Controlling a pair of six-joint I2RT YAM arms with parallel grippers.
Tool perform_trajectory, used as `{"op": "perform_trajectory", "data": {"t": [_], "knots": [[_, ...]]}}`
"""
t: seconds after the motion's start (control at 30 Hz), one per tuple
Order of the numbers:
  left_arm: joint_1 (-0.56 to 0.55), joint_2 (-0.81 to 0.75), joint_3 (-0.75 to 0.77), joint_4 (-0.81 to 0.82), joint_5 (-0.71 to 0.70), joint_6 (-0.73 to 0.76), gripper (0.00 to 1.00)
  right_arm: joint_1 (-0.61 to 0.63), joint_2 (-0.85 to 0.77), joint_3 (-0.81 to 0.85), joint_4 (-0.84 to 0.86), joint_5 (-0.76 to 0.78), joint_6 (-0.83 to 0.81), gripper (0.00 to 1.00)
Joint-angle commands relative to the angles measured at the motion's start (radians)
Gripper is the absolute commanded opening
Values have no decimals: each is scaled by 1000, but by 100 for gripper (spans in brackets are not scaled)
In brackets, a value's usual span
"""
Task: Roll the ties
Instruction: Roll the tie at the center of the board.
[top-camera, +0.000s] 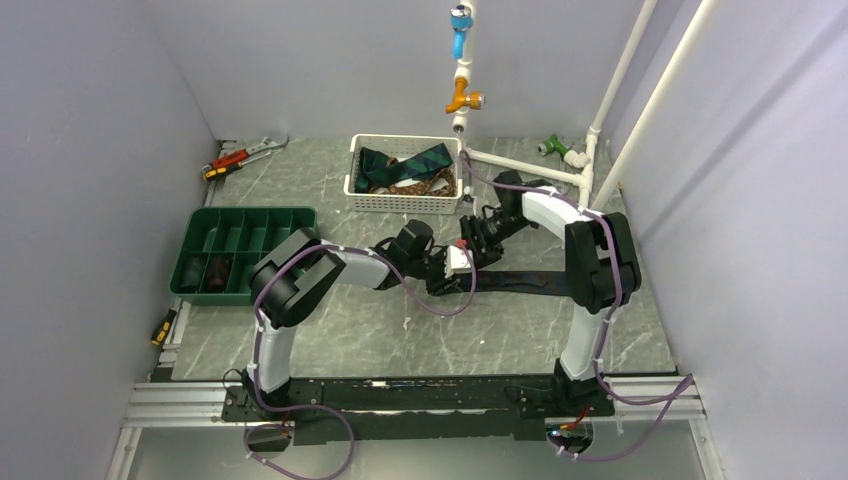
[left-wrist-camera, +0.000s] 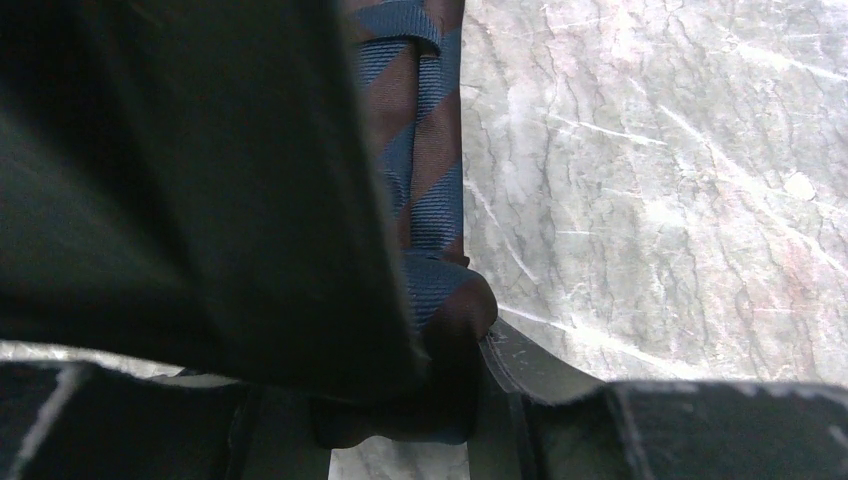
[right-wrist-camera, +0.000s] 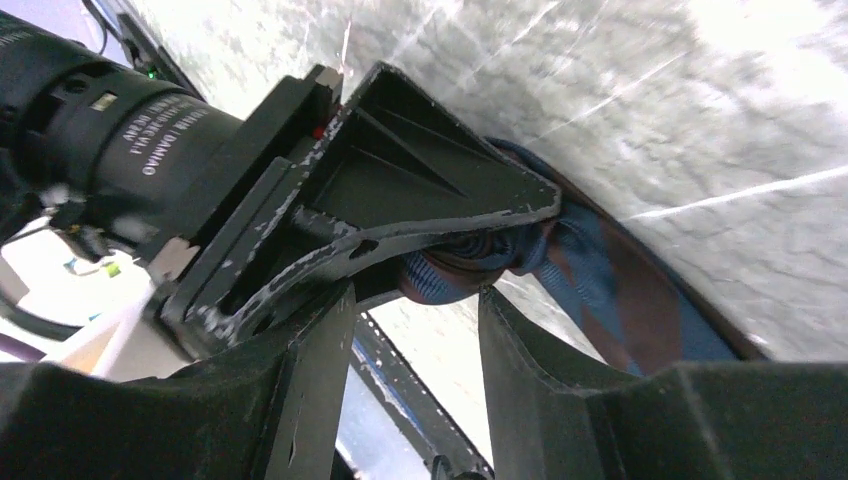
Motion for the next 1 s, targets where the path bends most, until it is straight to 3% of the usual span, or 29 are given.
{"op": "perform_trajectory", "data": {"t": [0.0,0.3,0.4,0.5,0.57,0.73,0.97], "knots": [[8,60,-32,-221,-110,35,23,18,33,-29,26,-34,27,50],[8,60,-30,-223,-110,30,24,16,50,-52,26,40,18,53],[9,63,-28,-224,-107,28,24,16,62,-42,66,25,42,35],[9,60,-29,-225,-101,32,27,14,82,-25,76,44,33,10],[10,58,-31,-223,-91,38,33,11,104,-15,60,79,14,0],[27,47,-35,-172,-33,55,61,-18,143,-34,52,190,-6,0],[39,61,21,-70,69,21,73,-35,181,-40,64,303,-20,0]]}}
